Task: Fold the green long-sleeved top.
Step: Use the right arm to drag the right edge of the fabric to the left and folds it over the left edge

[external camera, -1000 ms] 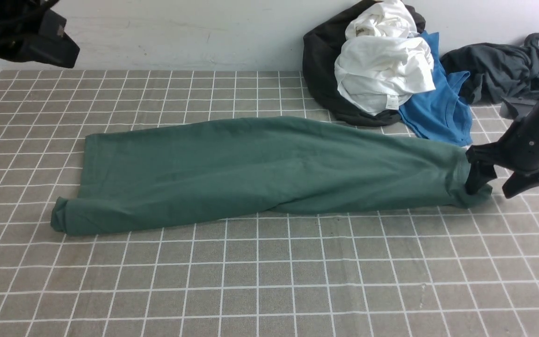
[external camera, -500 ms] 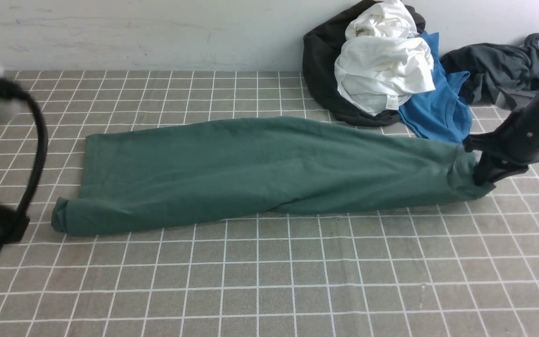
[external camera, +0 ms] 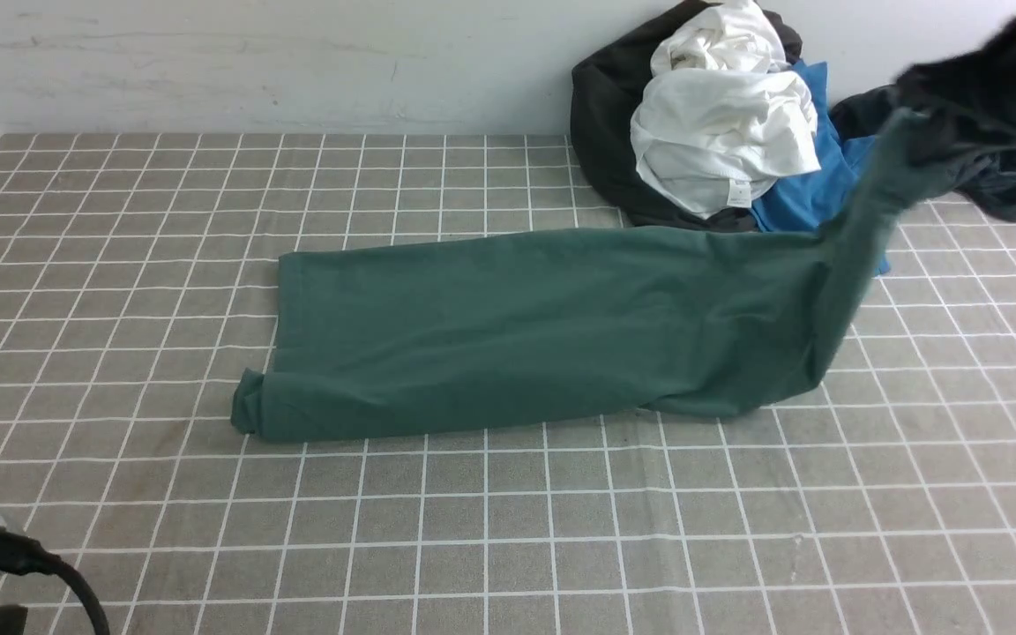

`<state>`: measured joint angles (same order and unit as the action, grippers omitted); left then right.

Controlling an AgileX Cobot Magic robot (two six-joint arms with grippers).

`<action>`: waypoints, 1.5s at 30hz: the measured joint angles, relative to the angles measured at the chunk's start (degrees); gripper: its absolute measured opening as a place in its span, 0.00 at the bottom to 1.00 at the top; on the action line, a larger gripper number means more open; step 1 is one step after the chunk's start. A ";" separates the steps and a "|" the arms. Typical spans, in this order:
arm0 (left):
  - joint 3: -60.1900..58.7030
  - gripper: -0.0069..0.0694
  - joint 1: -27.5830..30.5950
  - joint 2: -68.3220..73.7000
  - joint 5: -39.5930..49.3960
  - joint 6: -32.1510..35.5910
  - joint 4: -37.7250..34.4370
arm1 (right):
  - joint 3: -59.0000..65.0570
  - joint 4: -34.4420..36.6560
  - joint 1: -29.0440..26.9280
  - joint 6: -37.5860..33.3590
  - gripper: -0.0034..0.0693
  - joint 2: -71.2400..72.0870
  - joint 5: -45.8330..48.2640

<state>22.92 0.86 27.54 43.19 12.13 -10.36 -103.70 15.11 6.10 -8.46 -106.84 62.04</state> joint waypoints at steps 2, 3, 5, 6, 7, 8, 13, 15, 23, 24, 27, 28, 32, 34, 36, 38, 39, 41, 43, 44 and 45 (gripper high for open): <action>-0.37 0.33 0.00 -1.50 -1.23 -0.65 -0.08 | 0.00 2.09 8.01 -0.21 0.09 -0.61 -4.01; -0.37 0.33 0.00 -1.60 -1.22 -0.71 -0.08 | 0.00 2.09 8.73 -0.22 0.09 -0.71 -4.43; -0.37 0.33 0.00 -2.43 -1.40 -0.72 -0.62 | 0.00 3.02 17.45 -0.67 0.09 -3.02 -10.86; -0.37 0.33 0.00 -2.50 -1.40 -0.77 -0.62 | 0.00 3.07 18.13 -0.67 0.09 -3.28 -11.48; -0.37 0.33 0.00 -2.56 -1.40 -0.77 -1.00 | -0.08 3.23 22.06 -0.84 0.09 -5.09 -15.62; -0.41 0.33 0.00 -2.56 -1.40 -0.77 -1.18 | -0.47 3.36 25.56 -0.98 0.09 -7.33 -18.32; -0.54 0.33 0.00 -2.56 -1.28 -0.71 -1.68 | -9.60 3.42 34.49 -1.03 0.09 -20.02 -23.29; -0.54 0.33 0.00 -2.56 -1.09 -0.71 -1.74 | -16.45 3.42 36.19 -0.92 0.09 -25.77 -22.61; -0.54 0.33 0.00 -2.56 -1.04 -0.71 -2.06 | -35.25 3.37 37.08 -0.59 0.20 -36.72 -15.20; -0.54 0.33 0.00 -2.56 -1.04 -0.71 -2.06 | -36.26 3.09 37.10 -0.59 0.24 -36.85 -14.98; -0.54 0.33 0.00 -2.56 -1.04 -0.71 -2.11 | -38.74 1.78 37.10 -0.59 0.40 -36.40 -14.43; -0.54 0.33 0.00 -2.56 -1.04 -0.71 -2.11 | -39.10 1.08 37.10 -0.64 0.44 -35.99 -13.84; -0.54 0.33 0.00 -2.56 -1.16 -0.71 -2.11 | -39.36 -0.10 37.10 -0.64 0.51 -35.16 -10.34; -0.54 0.33 0.00 -2.56 -1.48 -0.71 -2.11 | -37.55 -0.03 37.15 -0.64 0.49 -35.03 -9.56; -0.54 0.33 0.00 -2.56 -1.54 -0.71 -2.11 | -34.20 0.67 37.36 -0.64 0.42 -35.09 -9.84; -0.54 0.33 0.00 -2.56 -1.54 -0.71 -2.11 | -32.01 1.85 37.69 -0.64 0.33 -35.76 -10.49; -0.54 0.33 0.00 -2.56 -1.54 -0.71 -2.11 | -31.29 2.88 38.10 -0.64 0.28 -36.40 -10.83; -0.54 0.33 0.00 -2.56 -1.54 -0.71 -2.12 | -30.67 4.44 38.73 -1.16 0.21 -37.51 -11.34; -0.54 0.33 0.00 -2.56 -1.59 -0.71 -3.05 | -30.26 6.06 39.99 -4.45 0.10 -38.38 -11.70; -0.54 0.33 0.00 -2.56 -1.65 -0.71 -3.61 | -30.26 6.25 40.25 -6.42 0.08 -38.38 -11.70; -0.54 0.33 0.00 -2.56 -1.69 -0.71 -4.57 | -30.40 6.70 40.55 -8.56 0.05 -37.96 -11.75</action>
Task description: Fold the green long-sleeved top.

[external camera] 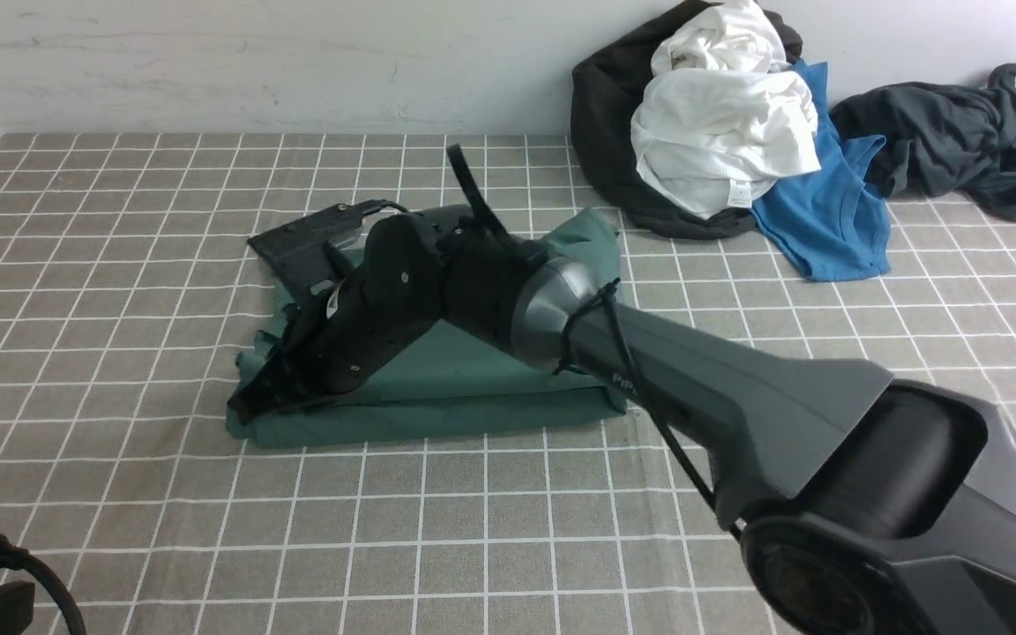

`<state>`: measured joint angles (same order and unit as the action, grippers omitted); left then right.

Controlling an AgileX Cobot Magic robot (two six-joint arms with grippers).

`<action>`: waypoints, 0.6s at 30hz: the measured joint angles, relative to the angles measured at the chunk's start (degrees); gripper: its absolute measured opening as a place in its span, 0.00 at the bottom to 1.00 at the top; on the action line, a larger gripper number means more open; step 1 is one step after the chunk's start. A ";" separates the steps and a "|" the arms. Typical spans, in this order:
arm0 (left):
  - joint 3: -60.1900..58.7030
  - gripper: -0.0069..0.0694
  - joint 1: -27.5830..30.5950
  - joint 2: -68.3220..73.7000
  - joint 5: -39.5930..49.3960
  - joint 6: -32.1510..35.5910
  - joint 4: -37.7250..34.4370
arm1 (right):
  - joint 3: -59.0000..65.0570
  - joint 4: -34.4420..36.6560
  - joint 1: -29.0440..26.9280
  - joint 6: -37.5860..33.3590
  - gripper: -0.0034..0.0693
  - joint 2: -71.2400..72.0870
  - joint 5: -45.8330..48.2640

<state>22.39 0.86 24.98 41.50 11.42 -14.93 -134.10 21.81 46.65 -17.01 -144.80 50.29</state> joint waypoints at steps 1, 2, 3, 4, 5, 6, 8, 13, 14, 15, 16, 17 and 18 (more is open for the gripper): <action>0.00 0.33 0.00 0.00 0.00 0.00 -0.14 | -0.06 0.08 0.00 -0.31 0.05 0.00 0.00; 0.00 0.33 0.00 0.00 0.00 0.21 -1.18 | -0.81 0.80 0.00 -2.15 0.04 1.65 0.41; 0.00 0.33 0.00 0.00 -0.08 0.38 -1.55 | -1.48 0.81 -0.14 -2.84 0.03 3.18 1.02; 0.00 0.33 0.00 0.00 -0.08 0.43 -1.55 | -1.63 0.81 -0.14 -2.98 0.03 3.56 1.02; 0.00 0.33 0.00 0.00 -0.13 0.61 -1.60 | -2.58 0.85 -0.60 -3.77 0.03 6.13 2.42; 0.00 0.33 0.00 0.00 -0.13 0.77 -1.60 | -3.69 0.87 -1.44 -4.63 0.03 10.05 3.78; 0.00 0.33 0.00 0.00 -0.13 1.23 -0.81 | -4.37 0.87 -3.18 -5.04 0.03 16.93 5.83; 0.00 0.33 0.00 0.00 -0.13 1.52 2.63 | -0.36 -2.12 -8.99 -5.04 0.03 34.98 10.45; 0.00 0.33 0.00 0.00 -0.13 1.52 2.78 | 1.60 -3.77 -9.87 -5.04 0.03 38.11 11.32; 0.00 0.33 0.00 0.00 -0.13 1.52 2.94 | 4.52 -5.64 -10.82 -5.04 0.03 41.85 12.55; 0.00 0.33 0.00 0.00 -0.13 1.52 2.94 | 7.99 -7.72 -11.63 -5.04 0.03 45.45 13.82; 0.00 0.33 0.00 0.00 -0.13 1.52 2.72 | 12.77 -9.94 -12.57 -4.77 0.03 49.50 15.12; 0.00 0.33 0.00 0.00 -0.13 1.52 2.27 | 18.19 -13.07 -13.45 -3.85 0.03 53.32 16.12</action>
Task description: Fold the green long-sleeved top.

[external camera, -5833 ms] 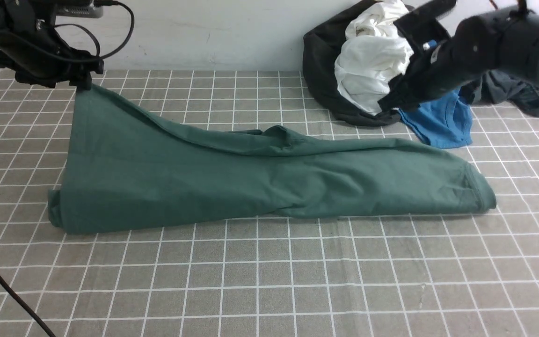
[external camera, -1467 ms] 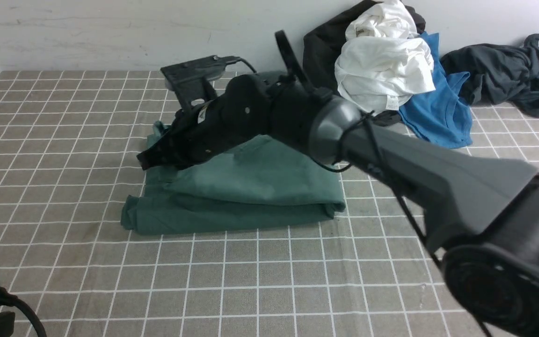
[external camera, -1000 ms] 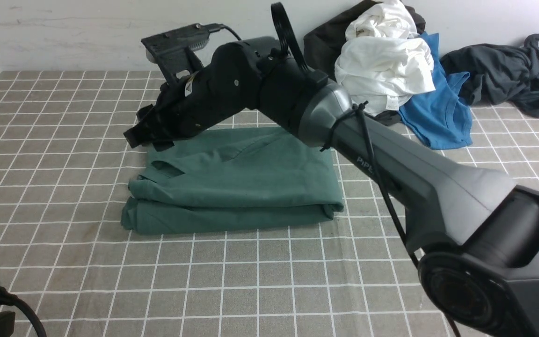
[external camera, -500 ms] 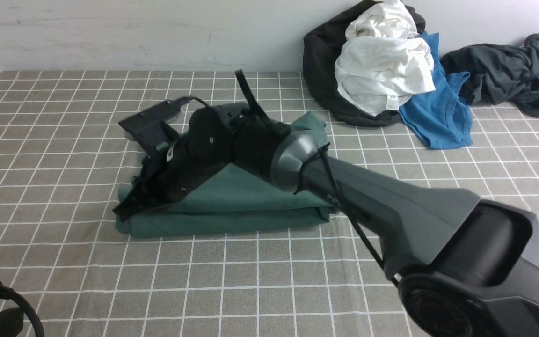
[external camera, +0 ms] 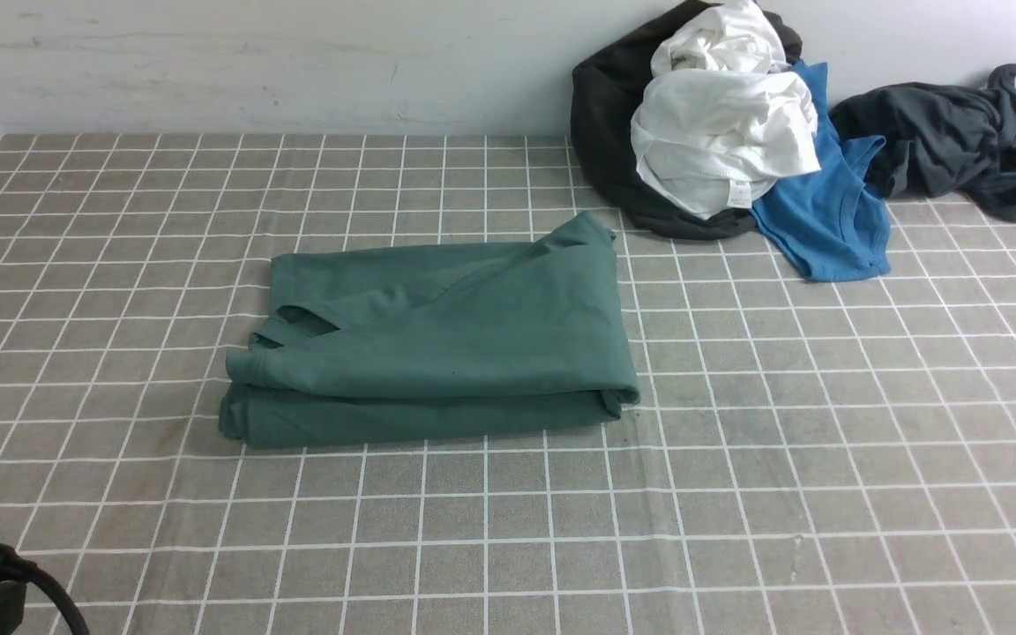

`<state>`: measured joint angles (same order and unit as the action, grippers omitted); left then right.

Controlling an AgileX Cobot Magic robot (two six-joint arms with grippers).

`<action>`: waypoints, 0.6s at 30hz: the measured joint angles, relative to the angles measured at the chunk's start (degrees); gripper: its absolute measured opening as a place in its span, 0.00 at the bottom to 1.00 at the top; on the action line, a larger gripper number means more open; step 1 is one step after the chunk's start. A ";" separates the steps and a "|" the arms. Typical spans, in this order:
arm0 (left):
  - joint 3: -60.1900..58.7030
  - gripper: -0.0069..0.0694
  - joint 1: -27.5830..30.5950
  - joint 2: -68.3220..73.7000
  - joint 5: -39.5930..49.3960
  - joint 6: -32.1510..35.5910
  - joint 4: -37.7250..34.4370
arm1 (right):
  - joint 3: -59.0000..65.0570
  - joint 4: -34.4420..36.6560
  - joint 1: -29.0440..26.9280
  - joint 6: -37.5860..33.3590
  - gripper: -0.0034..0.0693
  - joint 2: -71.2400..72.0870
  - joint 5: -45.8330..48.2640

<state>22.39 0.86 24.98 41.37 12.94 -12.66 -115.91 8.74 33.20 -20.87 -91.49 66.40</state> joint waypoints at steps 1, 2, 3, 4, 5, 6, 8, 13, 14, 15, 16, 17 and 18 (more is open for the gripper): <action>0.00 0.33 0.00 0.00 0.00 0.00 -0.23 | 4.86 -2.17 -0.75 1.22 0.03 3.04 0.34; 0.00 0.33 0.00 0.00 0.00 0.00 -0.25 | 6.88 -2.59 -1.06 1.78 0.03 3.63 0.40; 0.00 0.33 0.00 0.00 0.00 0.00 -0.29 | 10.04 -4.27 -1.54 2.69 0.03 6.05 0.30; 0.00 0.33 0.00 0.00 0.00 0.01 -0.37 | 17.79 -6.79 -2.50 4.63 0.03 9.71 -0.45; 0.00 0.33 0.00 0.00 -0.04 0.01 -0.37 | 22.41 -8.36 -2.95 5.58 0.03 12.92 -1.65; 0.00 0.33 0.00 0.00 -0.04 0.01 -0.37 | 24.79 -9.51 -3.13 6.04 0.03 14.22 -2.40; 0.00 0.33 0.00 0.00 -0.04 0.01 -0.39 | 38.86 -13.43 -3.60 8.86 0.03 22.83 -10.04; 0.00 0.33 0.00 0.00 -0.04 0.01 -0.39 | 66.85 -16.67 -3.63 15.34 0.03 42.48 -31.18; 0.00 0.33 0.00 0.00 -0.04 0.01 -0.39 | 71.07 -16.82 -3.63 16.04 0.03 45.37 -33.91; 0.00 0.33 0.00 0.00 -0.04 0.01 -0.39 | 76.11 -16.99 -3.63 16.76 0.03 48.82 -38.09; 0.00 0.33 0.00 0.00 -0.04 0.01 -0.39 | 79.85 -17.12 -3.63 17.31 0.03 51.40 -41.11; 0.00 0.33 0.00 0.00 -0.04 0.01 -0.44 | 84.07 -17.11 -3.63 17.92 0.03 54.32 -44.21; 0.00 0.33 0.00 0.00 -0.04 0.01 -0.44 | 85.62 -17.11 -3.63 18.26 0.03 55.39 -45.61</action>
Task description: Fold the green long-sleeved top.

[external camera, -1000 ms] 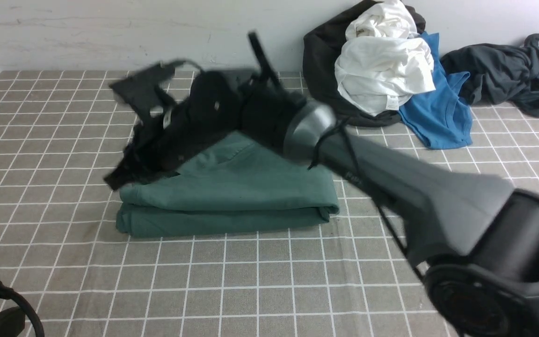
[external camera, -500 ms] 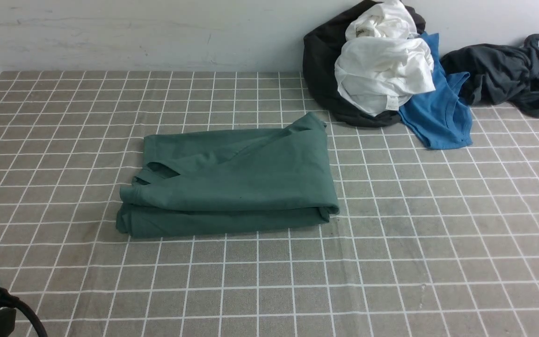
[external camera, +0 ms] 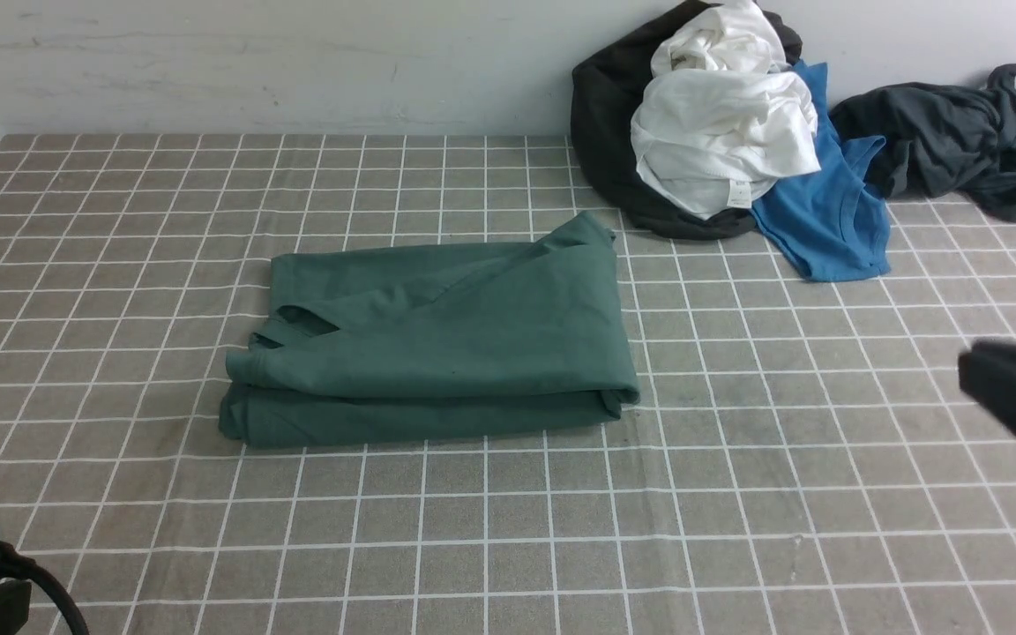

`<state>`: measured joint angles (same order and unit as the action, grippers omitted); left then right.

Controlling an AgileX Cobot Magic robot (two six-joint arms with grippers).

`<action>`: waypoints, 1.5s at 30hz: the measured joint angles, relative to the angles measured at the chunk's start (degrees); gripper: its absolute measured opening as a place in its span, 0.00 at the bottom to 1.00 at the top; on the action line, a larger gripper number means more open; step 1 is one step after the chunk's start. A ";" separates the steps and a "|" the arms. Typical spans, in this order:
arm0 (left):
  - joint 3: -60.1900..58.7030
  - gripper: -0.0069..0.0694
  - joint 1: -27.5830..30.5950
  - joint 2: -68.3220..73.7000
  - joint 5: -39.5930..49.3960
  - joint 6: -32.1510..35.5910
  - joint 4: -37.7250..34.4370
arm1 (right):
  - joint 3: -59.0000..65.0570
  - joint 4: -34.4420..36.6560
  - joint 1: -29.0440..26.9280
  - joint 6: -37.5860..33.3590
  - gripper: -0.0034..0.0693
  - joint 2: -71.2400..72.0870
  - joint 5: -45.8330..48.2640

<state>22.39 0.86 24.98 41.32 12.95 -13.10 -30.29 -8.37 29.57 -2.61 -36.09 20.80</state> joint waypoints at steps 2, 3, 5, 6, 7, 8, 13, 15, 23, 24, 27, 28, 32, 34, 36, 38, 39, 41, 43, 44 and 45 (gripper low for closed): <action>0.00 0.33 0.00 0.00 0.00 0.00 -0.13 | 8.39 0.05 0.00 2.61 0.03 6.40 -2.94; 0.00 0.33 0.00 0.00 0.00 0.00 -0.19 | 9.67 0.05 0.00 2.61 0.03 7.56 -3.11; 0.00 0.33 0.00 0.00 0.00 0.00 -0.19 | 13.12 0.05 0.00 3.42 0.03 11.14 -3.35; 0.00 0.33 0.00 0.00 0.00 0.00 -0.19 | 14.03 0.05 0.00 3.54 0.03 12.37 -3.35; 0.00 0.33 0.00 0.00 0.00 0.00 -0.19 | 14.55 0.05 0.00 3.54 0.03 13.35 -3.44; 0.00 0.33 0.00 0.00 0.00 0.00 -0.25 | 14.74 0.28 0.00 3.60 0.03 13.96 -3.55; 0.00 0.33 0.00 0.00 0.00 0.00 -0.25 | 14.85 2.37 0.00 3.74 0.03 14.97 -4.46; 0.00 0.33 0.00 0.00 0.00 0.00 -0.25 | 14.88 2.86 0.00 3.74 0.03 14.97 -4.45; 0.00 0.33 0.00 0.00 0.00 0.00 -0.25 | 15.08 1.97 0.00 3.79 0.03 15.02 -2.67; 0.00 0.33 0.00 0.00 0.00 0.00 -0.25 | 15.15 1.81 0.00 3.79 0.03 15.02 -2.76; 0.00 0.33 0.00 0.00 0.00 0.00 -0.25 | 18.47 0.32 -0.67 3.79 0.03 17.30 -5.26; 0.00 0.33 0.00 0.00 0.00 0.00 -0.30 | 20.25 -0.13 -2.12 3.79 0.03 19.01 -7.26; 0.00 0.33 0.00 0.00 0.00 0.00 -0.41 | 26.44 -0.34 -9.33 3.79 0.03 25.68 -14.35; 0.00 0.33 0.00 0.00 0.00 0.00 -0.41 | 29.41 0.24 -14.22 3.79 0.03 29.25 -17.64; 0.00 0.33 0.00 0.00 0.00 0.00 -0.41 | 31.33 1.74 -19.15 3.79 0.03 32.80 -18.70; 0.00 0.33 0.00 0.00 0.00 0.00 -0.46 | 31.81 4.64 -24.48 3.79 0.03 35.77 -17.94; 0.00 0.33 0.00 0.00 0.00 0.00 -0.46 | 31.81 5.95 -26.48 3.79 0.03 36.34 -16.95; 0.00 0.33 0.00 0.00 0.00 0.00 -0.46 | 31.81 7.39 -29.03 3.73 0.03 36.66 -14.45; -0.04 0.33 0.00 -0.05 0.00 0.00 -0.46 | 31.81 8.37 -31.26 3.69 0.03 36.64 -9.41; -0.04 0.33 0.00 -0.05 0.00 0.00 -0.46 | 31.81 8.37 -31.49 3.69 0.03 36.64 -8.02; -0.04 0.33 0.00 -0.05 0.00 0.00 -0.46 | 31.81 8.37 -31.60 3.59 0.03 36.64 -5.53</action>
<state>22.34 0.86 24.92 41.32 12.95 -13.56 1.52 0.00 -2.03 0.98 0.55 15.27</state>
